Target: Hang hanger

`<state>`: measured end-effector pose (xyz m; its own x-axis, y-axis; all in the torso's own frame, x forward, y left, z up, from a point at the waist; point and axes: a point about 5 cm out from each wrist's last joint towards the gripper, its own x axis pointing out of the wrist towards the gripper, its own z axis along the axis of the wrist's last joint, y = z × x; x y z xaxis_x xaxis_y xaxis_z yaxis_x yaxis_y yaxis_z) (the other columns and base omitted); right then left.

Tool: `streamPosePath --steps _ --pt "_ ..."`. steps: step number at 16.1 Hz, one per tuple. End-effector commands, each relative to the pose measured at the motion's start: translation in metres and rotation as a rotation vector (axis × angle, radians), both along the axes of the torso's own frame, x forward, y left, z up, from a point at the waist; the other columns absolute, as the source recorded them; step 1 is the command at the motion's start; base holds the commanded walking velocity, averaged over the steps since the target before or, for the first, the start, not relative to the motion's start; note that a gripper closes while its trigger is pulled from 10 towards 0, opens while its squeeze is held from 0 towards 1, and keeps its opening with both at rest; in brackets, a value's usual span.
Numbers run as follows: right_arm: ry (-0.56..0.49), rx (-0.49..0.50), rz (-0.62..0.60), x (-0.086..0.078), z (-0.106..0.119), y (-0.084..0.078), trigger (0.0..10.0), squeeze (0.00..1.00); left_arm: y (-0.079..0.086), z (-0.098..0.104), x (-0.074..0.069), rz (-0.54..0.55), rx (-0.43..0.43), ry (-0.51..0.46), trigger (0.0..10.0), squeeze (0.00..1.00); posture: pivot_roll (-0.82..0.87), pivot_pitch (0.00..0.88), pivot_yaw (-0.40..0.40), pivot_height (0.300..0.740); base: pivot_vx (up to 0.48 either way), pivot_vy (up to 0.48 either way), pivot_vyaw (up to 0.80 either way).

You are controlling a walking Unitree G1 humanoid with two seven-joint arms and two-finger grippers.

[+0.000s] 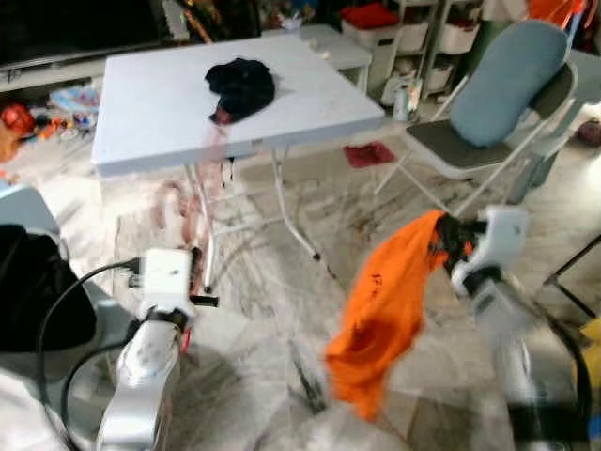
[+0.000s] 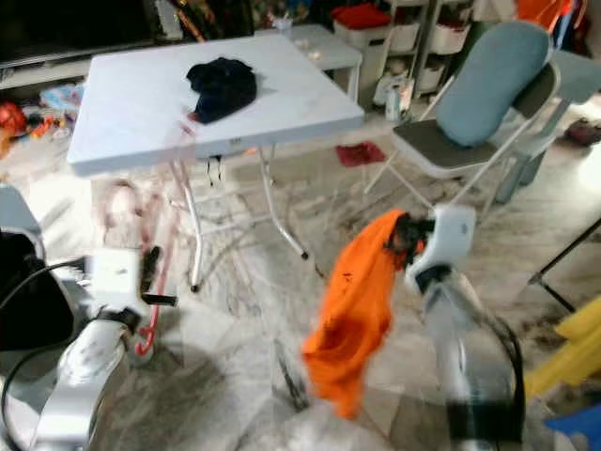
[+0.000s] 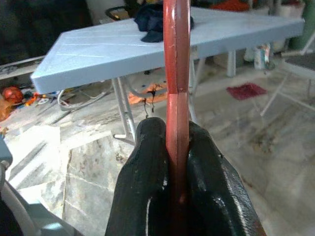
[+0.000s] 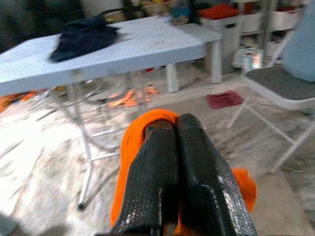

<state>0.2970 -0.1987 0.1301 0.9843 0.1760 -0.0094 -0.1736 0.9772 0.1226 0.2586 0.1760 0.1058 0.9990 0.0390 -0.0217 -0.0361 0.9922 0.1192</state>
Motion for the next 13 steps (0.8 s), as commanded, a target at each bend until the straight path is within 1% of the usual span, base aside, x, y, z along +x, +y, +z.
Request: streamPosePath --steps 1,2,3,4,5,7,9,13 --pt "-0.08 -0.039 0.063 -0.001 0.016 0.014 10.0 0.0 0.005 0.007 -0.001 0.038 -0.011 -0.04 10.0 0.0 -0.05 0.0 0.01 0.74 0.0 0.0 0.0" --pt "-0.064 0.0 0.106 -0.006 0.015 0.022 10.0 0.0 0.004 0.006 -0.001 0.051 -0.02 -0.04 10.0 0.0 -0.06 0.0 0.012 0.74 0.0 0.0 0.0" --pt "-0.06 -0.028 0.125 -0.008 0.014 0.029 10.0 0.0 0.002 0.007 0.0 0.044 -0.025 -0.052 10.0 0.0 -0.06 0.0 0.012 0.74 0.0 0.0 0.0" --pt "-0.047 -0.031 0.157 -0.01 0.013 0.037 10.0 0.0 -0.001 0.009 0.002 0.036 -0.038 -0.061 10.0 0.0 -0.06 0.0 0.012 0.74 0.0 0.0 0.0" --pt "-0.034 -0.05 0.172 -0.012 0.014 0.042 10.0 0.0 -0.001 0.01 0.003 0.036 -0.043 -0.067 10.0 0.0 -0.06 0.0 0.012 0.74 0.0 0.0 0.0" --pt "-0.035 -0.041 0.185 -0.011 0.016 0.048 10.0 0.0 0.003 0.008 0.006 0.053 -0.055 -0.064 10.0 0.0 -0.06 0.0 0.012 0.74 0.251 0.0 0.0" --pt "-0.048 -0.027 0.196 -0.01 0.02 0.049 10.0 0.0 0.004 0.009 0.008 0.058 -0.056 -0.068 10.0 0.0 -0.06 0.0 0.01 0.74 0.261 0.0 0.0" --pt "-0.054 -0.024 0.157 -0.005 0.025 0.043 10.0 0.0 0.0 0.008 0.008 0.05 -0.058 -0.069 10.0 0.0 -0.06 0.0 0.008 0.74 0.278 0.0 0.8"
